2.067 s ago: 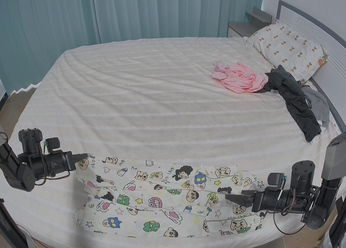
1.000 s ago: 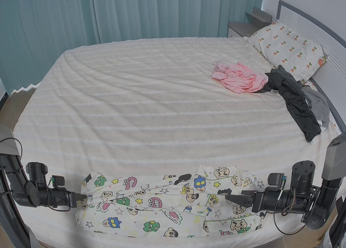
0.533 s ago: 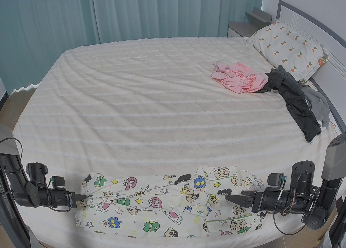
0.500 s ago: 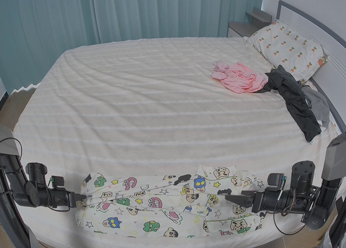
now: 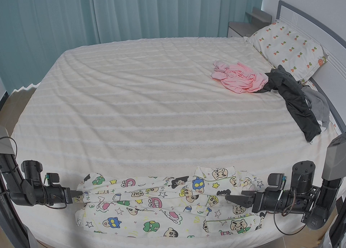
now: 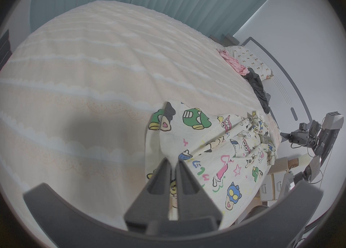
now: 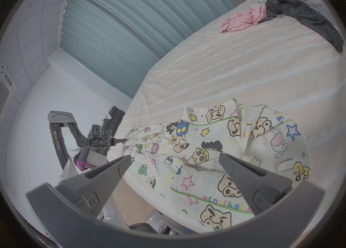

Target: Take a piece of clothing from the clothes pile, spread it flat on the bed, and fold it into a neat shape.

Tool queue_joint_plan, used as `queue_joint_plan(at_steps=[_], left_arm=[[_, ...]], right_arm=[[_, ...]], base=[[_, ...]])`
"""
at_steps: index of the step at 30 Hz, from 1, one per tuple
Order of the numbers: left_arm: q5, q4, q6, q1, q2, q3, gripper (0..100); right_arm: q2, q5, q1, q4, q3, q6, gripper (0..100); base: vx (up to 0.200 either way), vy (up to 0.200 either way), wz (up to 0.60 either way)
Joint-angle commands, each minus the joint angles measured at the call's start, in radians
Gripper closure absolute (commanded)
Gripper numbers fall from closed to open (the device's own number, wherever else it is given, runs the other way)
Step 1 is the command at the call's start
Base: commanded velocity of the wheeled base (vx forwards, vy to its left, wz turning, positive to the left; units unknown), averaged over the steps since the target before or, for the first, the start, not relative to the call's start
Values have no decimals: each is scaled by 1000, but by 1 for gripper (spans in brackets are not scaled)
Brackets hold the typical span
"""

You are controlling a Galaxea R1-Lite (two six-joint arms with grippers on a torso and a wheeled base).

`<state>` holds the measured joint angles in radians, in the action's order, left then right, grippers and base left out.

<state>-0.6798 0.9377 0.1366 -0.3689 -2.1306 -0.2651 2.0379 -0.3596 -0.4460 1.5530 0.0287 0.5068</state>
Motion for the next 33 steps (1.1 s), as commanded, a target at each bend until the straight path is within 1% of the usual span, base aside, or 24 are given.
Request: queue_joint_plan(at_steps=[1, 13, 16, 19, 23, 26, 32, 33], left_arm=[[0, 3, -3, 16, 6, -3, 0], [9, 0, -3, 13, 21, -23, 0], [52, 1, -2, 51, 6, -26, 0], [97, 3, -3, 111, -37, -42, 0], [146, 3, -3, 170, -77, -62, 0], [164, 3, -6, 188, -95, -71, 0], [164, 3, -22, 203, -103, -65, 0], [164, 3, -25, 203, -103, -63, 100]], right_arm=[[-1, -1, 0, 15, -3, -1, 0], [-2, -4, 0, 15, -3, -1, 0], [-4, -4, 0, 15, -4, -1, 0], [-4, -4, 0, 15, -6, -2, 0], [-11, -4, 1, 15, -6, -2, 0], [-11, -4, 0, 15, -6, -2, 0], [-11, -4, 1, 15, -6, -2, 0], [-11, -4, 1, 15, -6, -2, 0]], base=[[0, 0, 0], [0, 0, 0], [0, 0, 0], [0, 0, 0], [0, 0, 0], [0, 0, 0], [0, 0, 0], [0, 0, 0]])
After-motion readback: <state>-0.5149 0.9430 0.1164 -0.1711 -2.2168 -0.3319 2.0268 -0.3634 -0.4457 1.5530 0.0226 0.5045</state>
